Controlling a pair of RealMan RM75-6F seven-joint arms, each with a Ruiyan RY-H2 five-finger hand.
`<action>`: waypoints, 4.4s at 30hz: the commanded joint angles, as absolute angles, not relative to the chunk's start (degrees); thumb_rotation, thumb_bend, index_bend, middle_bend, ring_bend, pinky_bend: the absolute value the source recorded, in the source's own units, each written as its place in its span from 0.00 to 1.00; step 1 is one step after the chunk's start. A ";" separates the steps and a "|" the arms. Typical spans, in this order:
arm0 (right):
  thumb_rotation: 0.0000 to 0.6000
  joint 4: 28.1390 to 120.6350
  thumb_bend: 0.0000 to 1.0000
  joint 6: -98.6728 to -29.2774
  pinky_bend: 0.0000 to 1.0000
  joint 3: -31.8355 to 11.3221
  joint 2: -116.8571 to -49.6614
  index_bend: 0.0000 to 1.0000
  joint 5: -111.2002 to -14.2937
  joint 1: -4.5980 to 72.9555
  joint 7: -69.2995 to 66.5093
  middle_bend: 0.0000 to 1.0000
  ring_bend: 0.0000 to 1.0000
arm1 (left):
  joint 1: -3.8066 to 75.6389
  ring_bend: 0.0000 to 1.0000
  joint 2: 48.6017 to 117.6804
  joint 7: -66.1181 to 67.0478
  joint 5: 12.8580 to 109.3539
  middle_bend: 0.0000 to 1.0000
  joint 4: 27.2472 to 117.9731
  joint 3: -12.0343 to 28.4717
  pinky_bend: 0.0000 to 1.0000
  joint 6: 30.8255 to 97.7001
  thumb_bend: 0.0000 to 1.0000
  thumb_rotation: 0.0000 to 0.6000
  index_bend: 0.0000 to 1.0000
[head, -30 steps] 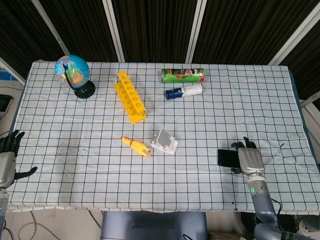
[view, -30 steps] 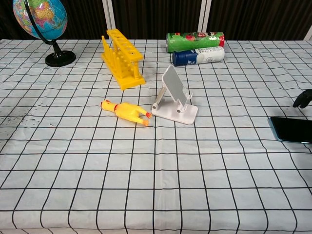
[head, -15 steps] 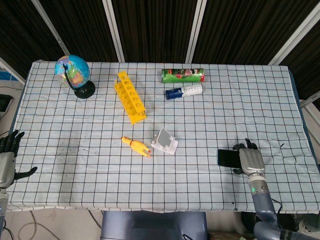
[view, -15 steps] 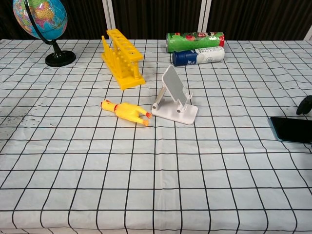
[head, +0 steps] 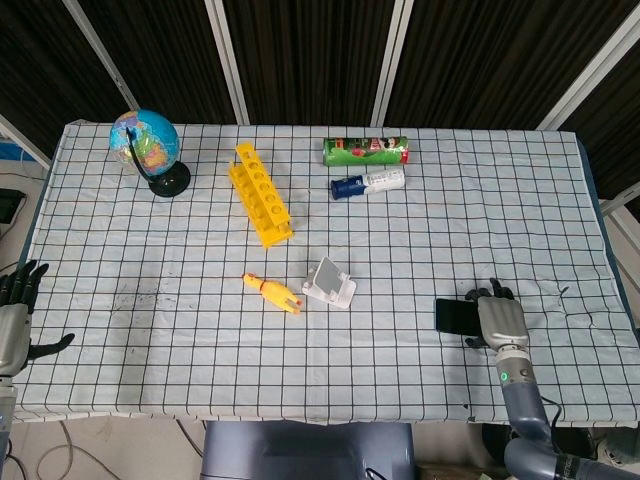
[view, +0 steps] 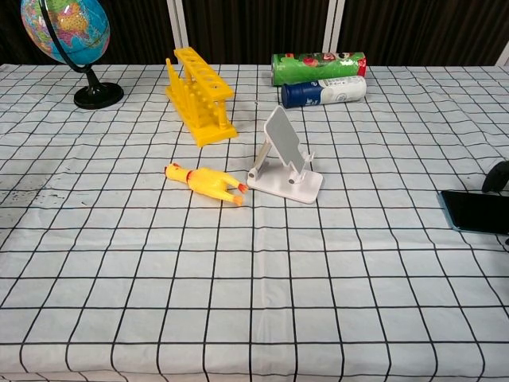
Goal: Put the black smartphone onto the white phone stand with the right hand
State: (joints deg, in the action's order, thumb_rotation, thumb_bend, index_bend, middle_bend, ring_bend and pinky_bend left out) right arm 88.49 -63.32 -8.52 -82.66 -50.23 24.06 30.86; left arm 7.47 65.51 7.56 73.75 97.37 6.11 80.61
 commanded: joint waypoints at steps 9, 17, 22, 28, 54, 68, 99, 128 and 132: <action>1.00 88.21 0.27 -62.64 0.14 -8.54 -82.82 0.33 -49.15 24.86 30.79 0.29 0.03 | 7.51 0.00 65.57 7.64 73.50 0.00 97.39 6.17 0.00 80.51 0.00 1.00 0.00; 1.00 88.11 0.36 -61.74 0.14 -8.02 -82.69 0.39 -47.51 25.50 31.66 0.37 0.05 | 7.54 0.00 65.55 7.69 73.34 0.00 97.43 6.22 0.00 80.47 0.00 1.00 0.00; 1.00 88.30 0.40 -61.78 0.14 -7.82 -82.59 0.57 -46.91 25.73 31.85 0.54 0.17 | 7.52 0.00 65.53 7.60 73.33 0.00 97.49 6.22 0.00 80.48 0.00 1.00 0.00; 1.00 88.73 0.40 -62.44 0.14 -7.64 -82.38 0.73 -47.41 25.71 31.31 0.69 0.33 | 7.53 0.00 65.46 7.41 73.32 0.00 97.60 6.24 0.00 80.43 0.00 1.00 0.00; 1.00 100.40 0.41 -64.71 0.14 -11.70 -75.43 0.81 -53.07 23.59 16.76 0.78 0.51 | 7.41 0.00 65.47 6.69 73.84 0.00 97.56 6.17 0.00 80.72 0.00 1.00 0.00; 1.00 109.52 0.41 -64.45 0.14 -18.58 -76.37 0.81 -47.74 24.71 6.16 0.78 0.51 | 7.40 0.00 65.63 7.33 74.71 0.00 96.90 6.02 0.00 81.33 0.00 1.00 0.00; 1.00 99.11 0.41 -74.71 0.14 -29.09 -104.47 0.81 -44.97 35.93 -1.21 0.78 0.51 | 7.72 0.00 64.70 5.49 74.95 0.00 97.06 5.65 0.00 79.75 0.00 1.00 0.00; 1.00 88.49 0.42 -78.55 0.14 -28.05 -117.27 0.81 -51.35 36.25 -4.30 0.77 0.51 | 8.07 0.00 63.67 3.17 74.74 0.00 97.13 5.65 0.00 78.44 0.00 1.00 0.00; 1.00 87.80 0.42 -78.51 0.14 -28.16 -118.32 0.81 -51.64 36.11 -4.16 0.77 0.51 | 8.09 0.00 63.61 3.00 74.64 0.00 97.12 5.69 0.00 78.39 0.00 1.00 0.00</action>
State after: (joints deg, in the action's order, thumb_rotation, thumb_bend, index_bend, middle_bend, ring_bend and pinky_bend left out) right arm 87.95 -78.52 -28.12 -118.14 -51.54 36.16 -4.20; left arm 8.09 63.61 3.00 74.64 97.12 5.69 78.39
